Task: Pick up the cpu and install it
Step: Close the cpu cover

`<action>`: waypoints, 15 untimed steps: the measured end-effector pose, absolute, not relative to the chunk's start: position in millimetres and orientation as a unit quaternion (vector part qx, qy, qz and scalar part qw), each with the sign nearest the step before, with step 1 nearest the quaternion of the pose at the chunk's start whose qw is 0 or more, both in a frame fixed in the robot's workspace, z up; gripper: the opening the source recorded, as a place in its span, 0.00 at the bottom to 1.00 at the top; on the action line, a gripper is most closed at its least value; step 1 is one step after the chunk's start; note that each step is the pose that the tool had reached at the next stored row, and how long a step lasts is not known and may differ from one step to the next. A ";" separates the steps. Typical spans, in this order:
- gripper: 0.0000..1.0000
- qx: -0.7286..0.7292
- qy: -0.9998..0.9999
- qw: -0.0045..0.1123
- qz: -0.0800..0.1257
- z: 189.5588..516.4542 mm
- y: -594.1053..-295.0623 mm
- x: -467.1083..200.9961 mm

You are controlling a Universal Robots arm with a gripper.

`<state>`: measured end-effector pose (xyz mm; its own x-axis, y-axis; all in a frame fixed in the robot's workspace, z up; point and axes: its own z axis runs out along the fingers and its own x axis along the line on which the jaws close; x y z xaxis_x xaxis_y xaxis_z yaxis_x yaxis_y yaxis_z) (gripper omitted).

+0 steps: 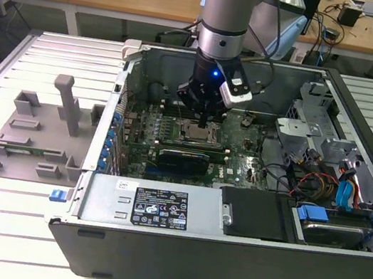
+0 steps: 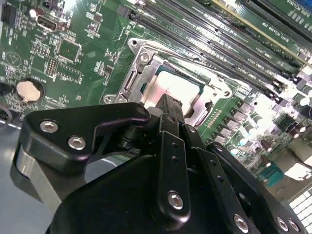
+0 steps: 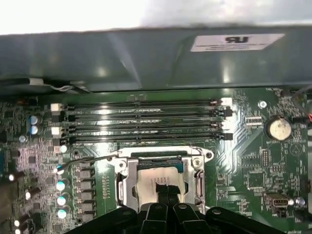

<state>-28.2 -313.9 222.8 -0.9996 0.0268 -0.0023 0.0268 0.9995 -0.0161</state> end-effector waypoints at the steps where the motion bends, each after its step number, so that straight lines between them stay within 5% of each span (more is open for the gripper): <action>1: 0.11 0.013 1.000 0.001 -0.008 222.7 -314.0 -28.3; 15: 0.11 0.000 1.000 0.003 -0.008 220.0 -321.7 -48.1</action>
